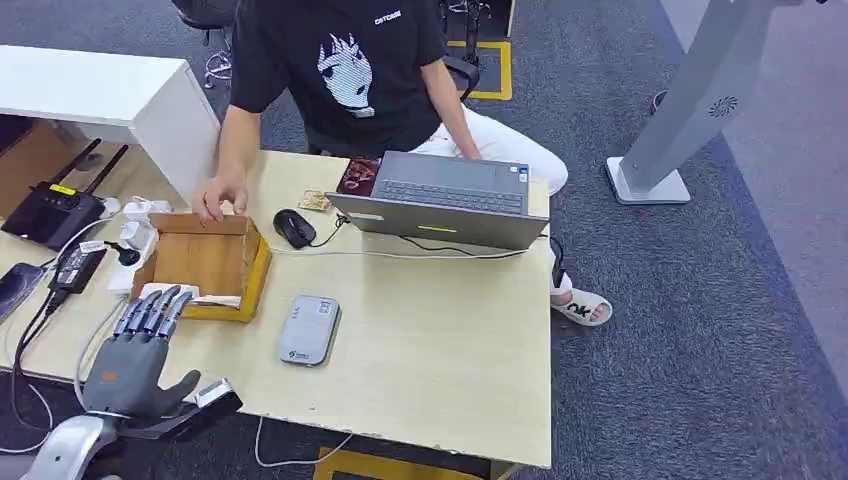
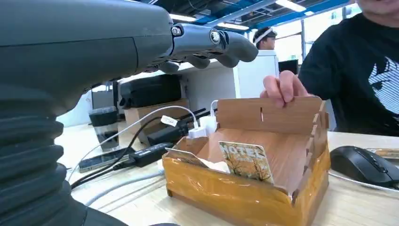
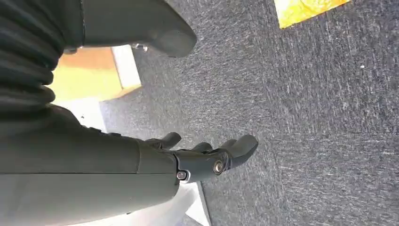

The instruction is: Pass the card to the sensor for recognition and then transmit it.

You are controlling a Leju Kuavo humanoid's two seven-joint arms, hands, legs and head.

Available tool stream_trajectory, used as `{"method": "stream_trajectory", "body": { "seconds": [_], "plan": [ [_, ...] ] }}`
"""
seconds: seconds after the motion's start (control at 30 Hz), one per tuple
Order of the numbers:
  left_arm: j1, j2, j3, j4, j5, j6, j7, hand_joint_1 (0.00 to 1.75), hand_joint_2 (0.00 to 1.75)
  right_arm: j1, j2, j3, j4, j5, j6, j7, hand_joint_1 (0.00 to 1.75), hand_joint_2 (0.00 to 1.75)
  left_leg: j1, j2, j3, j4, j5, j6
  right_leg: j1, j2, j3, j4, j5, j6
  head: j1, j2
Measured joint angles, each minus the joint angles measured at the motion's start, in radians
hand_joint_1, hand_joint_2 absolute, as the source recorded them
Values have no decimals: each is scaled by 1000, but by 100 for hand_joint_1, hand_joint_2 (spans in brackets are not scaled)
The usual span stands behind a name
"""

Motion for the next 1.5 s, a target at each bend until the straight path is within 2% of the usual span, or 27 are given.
{"method": "stream_trajectory", "body": {
  "seconds": [0.43, 0.77, 1.13, 1.5],
  "plan": [
    [-31, 0, 53, 19, -16, -21, 12, 0, 175, 0, 1, 0, -1, 12, 6, 10, 0, 175, 0, 0, 0, 0, 0, 0, 0, 0, 0, 0, 0, 0, 0, 0],
    [-160, 11, 116, 199, -29, -29, 13, 0, 175, -1, 1, 0, -3, 36, 11, 10, 0, 175, 0, -1, 0, 0, 1, 0, 0, -2, 0, 0, 0, 0, 0, 0],
    [-269, 6, 105, 308, -64, -53, 0, 0, 175, -8, 1, 0, -3, 39, 25, -6, 0, 175, 0, -1, 0, 0, 1, 0, 0, -1, 0, 0, 0, 0, 0, 0],
    [-390, -17, 30, 394, -69, -63, -11, 3, 175, -15, 1, -3, -3, 37, 24, -12, 0, 175, 0, 0, 1, 0, 1, 0, 0, -1, 0, 0, 1, 0, 0, 0]
  ]
}}
